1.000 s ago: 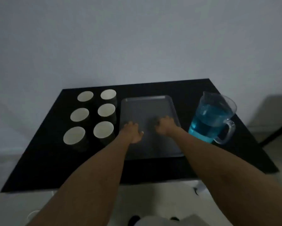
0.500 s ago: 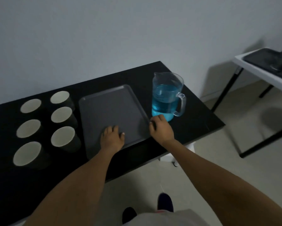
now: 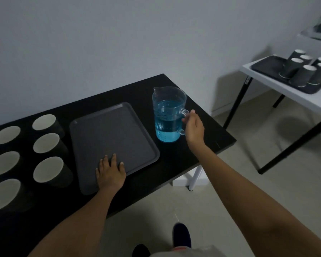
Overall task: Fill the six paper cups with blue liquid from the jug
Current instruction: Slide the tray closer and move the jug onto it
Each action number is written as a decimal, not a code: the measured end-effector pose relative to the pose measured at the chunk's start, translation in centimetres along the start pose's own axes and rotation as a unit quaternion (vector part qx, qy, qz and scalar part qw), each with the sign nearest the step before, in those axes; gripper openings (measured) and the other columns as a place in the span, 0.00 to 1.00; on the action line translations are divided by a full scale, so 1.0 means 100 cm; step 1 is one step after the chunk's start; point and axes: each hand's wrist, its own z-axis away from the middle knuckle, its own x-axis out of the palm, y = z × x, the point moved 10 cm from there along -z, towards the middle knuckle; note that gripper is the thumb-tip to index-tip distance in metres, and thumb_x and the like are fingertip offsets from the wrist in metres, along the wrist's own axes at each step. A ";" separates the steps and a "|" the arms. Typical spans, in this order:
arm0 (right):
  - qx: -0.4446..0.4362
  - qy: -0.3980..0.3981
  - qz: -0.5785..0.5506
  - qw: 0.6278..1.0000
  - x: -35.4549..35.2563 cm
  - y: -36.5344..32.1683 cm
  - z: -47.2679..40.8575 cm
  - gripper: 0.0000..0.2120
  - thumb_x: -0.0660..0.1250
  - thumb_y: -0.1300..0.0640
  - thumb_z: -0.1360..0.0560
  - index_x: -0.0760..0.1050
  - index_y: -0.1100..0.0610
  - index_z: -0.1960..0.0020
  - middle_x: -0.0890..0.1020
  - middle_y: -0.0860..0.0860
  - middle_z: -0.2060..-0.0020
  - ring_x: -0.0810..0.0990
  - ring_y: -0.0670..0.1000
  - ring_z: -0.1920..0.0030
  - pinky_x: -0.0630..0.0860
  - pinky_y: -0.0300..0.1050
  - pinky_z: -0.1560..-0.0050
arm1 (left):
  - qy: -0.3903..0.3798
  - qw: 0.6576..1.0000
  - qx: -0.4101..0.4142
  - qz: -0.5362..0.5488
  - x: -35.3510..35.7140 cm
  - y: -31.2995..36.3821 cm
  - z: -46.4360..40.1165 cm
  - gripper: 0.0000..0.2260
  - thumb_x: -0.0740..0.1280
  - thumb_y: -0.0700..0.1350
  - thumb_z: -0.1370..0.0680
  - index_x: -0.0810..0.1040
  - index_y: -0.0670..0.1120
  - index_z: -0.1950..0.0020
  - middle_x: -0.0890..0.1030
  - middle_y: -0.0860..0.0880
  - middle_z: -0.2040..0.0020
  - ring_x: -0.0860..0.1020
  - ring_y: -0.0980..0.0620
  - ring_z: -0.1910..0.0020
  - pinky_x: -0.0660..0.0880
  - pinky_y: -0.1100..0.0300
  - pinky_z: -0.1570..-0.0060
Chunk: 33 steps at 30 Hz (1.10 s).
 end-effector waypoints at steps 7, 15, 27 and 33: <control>0.103 -0.039 -0.007 0.994 0.010 0.012 -0.023 0.23 0.50 0.46 0.17 0.70 0.57 0.64 0.75 0.52 0.67 0.74 0.48 0.65 0.72 0.44 0.54 | 0.001 1.000 -0.006 -0.005 0.000 -0.001 0.001 0.25 0.50 0.55 0.18 0.54 0.49 0.21 0.52 0.43 0.21 0.49 0.43 0.22 0.47 0.45 0.25; 0.135 0.008 -0.067 0.989 0.017 0.006 -0.022 0.16 0.57 0.56 0.20 0.71 0.55 0.66 0.72 0.50 0.70 0.71 0.47 0.68 0.69 0.44 0.62 | 0.007 1.000 -0.007 0.002 0.000 -0.003 0.002 0.25 0.50 0.55 0.18 0.54 0.50 0.21 0.52 0.44 0.21 0.49 0.44 0.22 0.47 0.46 0.24; 0.149 0.017 -0.052 0.987 0.006 -0.004 -0.040 0.18 0.62 0.57 0.24 0.66 0.55 0.71 0.69 0.49 0.75 0.68 0.48 0.71 0.75 0.52 0.58 | 0.026 1.000 -0.015 0.006 -0.002 -0.004 0.003 0.25 0.52 0.55 0.18 0.56 0.50 0.22 0.54 0.44 0.21 0.51 0.44 0.22 0.48 0.46 0.25; 0.142 -0.026 -0.073 0.987 0.022 -0.029 -0.045 0.14 0.62 0.59 0.25 0.68 0.56 0.69 0.71 0.49 0.73 0.71 0.48 0.68 0.76 0.64 0.43 | 0.050 0.999 -0.014 0.008 -0.006 -0.001 0.004 0.25 0.55 0.53 0.18 0.60 0.48 0.23 0.58 0.43 0.22 0.55 0.42 0.23 0.52 0.45 0.25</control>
